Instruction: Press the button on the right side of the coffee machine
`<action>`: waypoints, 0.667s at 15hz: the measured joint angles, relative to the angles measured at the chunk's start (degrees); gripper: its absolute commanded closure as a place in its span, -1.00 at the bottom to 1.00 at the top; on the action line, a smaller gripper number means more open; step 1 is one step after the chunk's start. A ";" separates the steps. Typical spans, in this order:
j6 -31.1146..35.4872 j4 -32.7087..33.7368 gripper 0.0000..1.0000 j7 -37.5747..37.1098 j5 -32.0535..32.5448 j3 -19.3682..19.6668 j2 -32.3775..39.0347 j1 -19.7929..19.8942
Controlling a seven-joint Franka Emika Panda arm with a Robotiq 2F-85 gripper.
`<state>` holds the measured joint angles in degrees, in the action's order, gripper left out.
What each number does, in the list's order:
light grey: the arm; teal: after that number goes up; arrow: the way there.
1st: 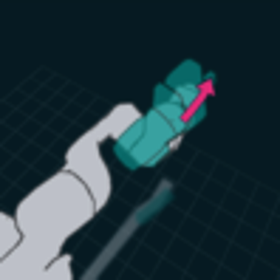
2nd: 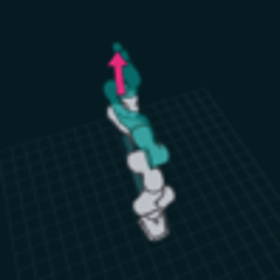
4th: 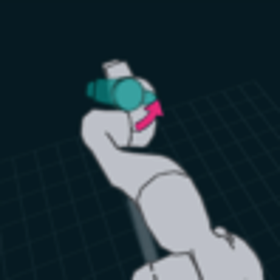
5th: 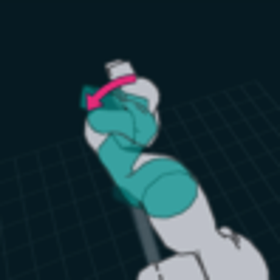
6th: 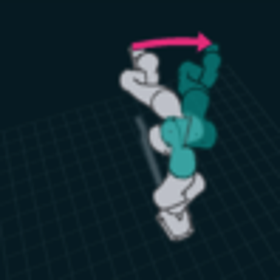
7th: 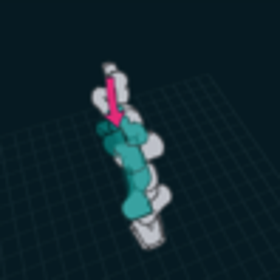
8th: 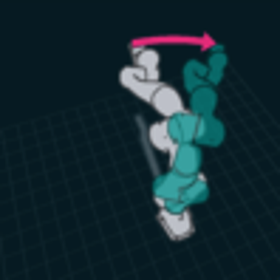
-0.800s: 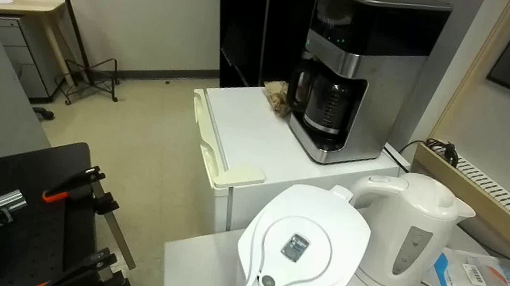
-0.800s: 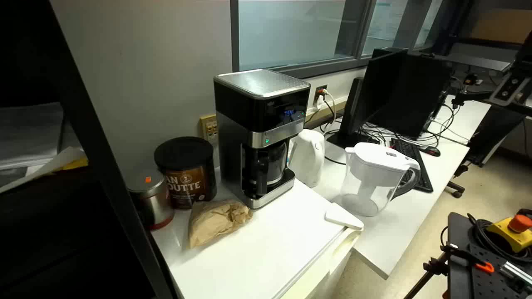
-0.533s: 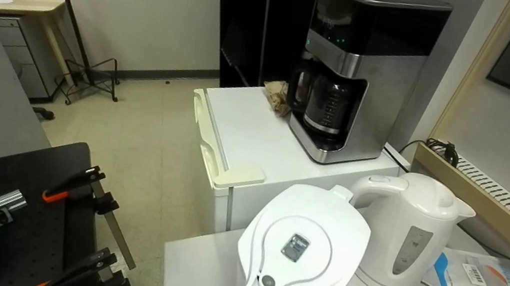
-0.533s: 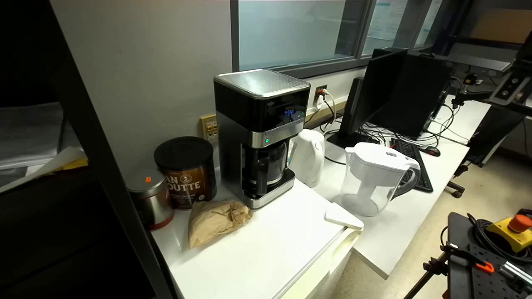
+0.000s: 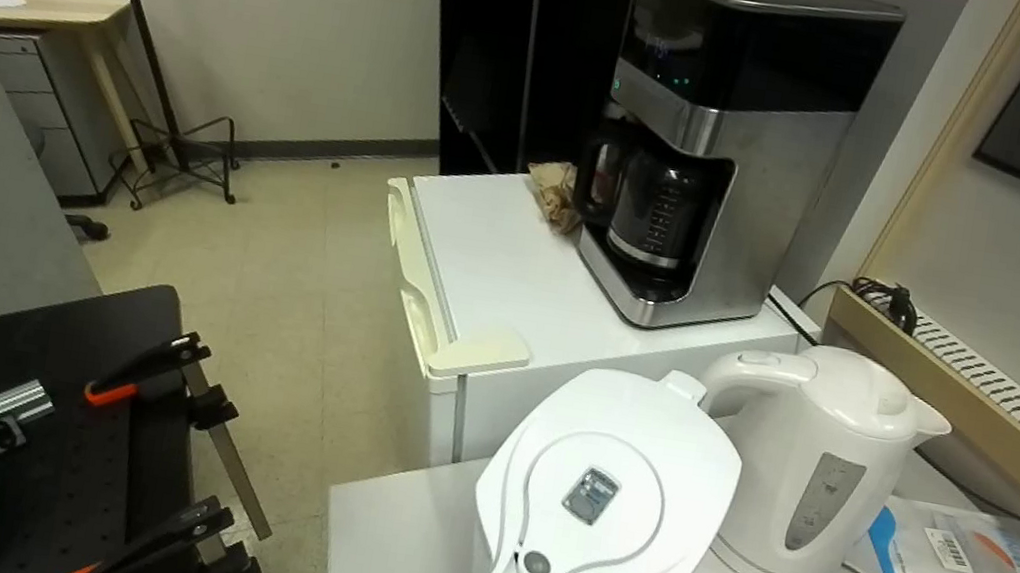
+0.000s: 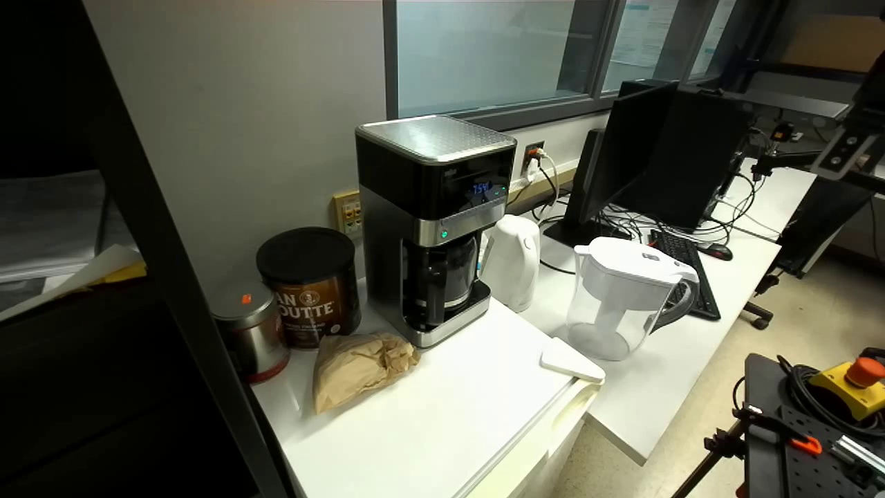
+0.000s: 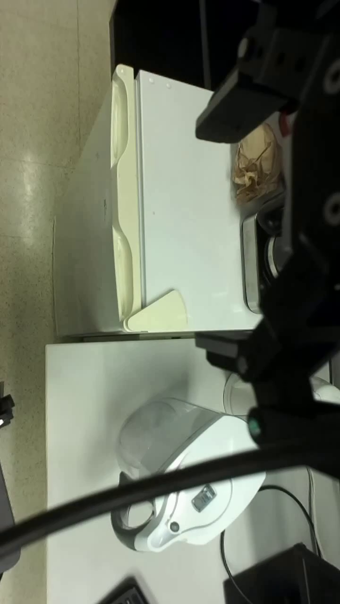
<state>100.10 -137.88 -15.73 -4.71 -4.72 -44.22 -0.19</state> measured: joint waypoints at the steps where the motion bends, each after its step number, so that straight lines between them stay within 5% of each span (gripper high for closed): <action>1: 0.07 -0.07 -1.00 0.57 1.45 -0.19 0.32 0.02; 5: 1.36 -0.14 -1.00 3.35 8.35 -0.92 3.22 0.07; 6: 2.05 -0.14 -0.57 4.21 10.17 -1.02 4.30 0.07; 10: 6.61 -0.13 -0.02 9.50 17.66 -1.02 9.40 0.06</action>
<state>106.71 -138.01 -6.23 12.95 -5.74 -34.83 -0.13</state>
